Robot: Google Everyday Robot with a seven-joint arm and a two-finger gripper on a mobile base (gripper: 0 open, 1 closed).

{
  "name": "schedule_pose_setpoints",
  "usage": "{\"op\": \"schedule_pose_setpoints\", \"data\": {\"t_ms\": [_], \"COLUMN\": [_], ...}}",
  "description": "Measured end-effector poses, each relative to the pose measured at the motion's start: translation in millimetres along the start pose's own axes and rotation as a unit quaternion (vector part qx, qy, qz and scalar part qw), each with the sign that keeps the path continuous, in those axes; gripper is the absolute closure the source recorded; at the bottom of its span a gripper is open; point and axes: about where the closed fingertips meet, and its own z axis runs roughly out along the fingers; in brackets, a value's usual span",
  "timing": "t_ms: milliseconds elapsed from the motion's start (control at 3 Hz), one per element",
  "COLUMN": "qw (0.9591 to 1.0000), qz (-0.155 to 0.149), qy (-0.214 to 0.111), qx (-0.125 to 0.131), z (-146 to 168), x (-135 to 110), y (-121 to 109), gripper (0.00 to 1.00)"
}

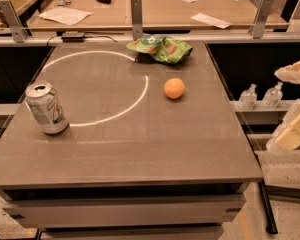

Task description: Move 7up can near orange

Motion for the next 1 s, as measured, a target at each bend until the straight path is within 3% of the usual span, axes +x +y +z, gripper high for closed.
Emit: {"op": "schedule_pose_setpoints", "data": {"t_ms": [333, 667, 1000], "qw": [0.9961, 0.9841, 0.9695], "qz": [0.027, 0.038, 0.063], "qy": [-0.082, -0.167, -0.227], "qx": [-0.014, -0.048, -0.070], "z": [7, 11, 10], "x": [7, -12, -35], "y": [20, 49, 78], "gripper": [0.00, 0.00, 0.00]}}
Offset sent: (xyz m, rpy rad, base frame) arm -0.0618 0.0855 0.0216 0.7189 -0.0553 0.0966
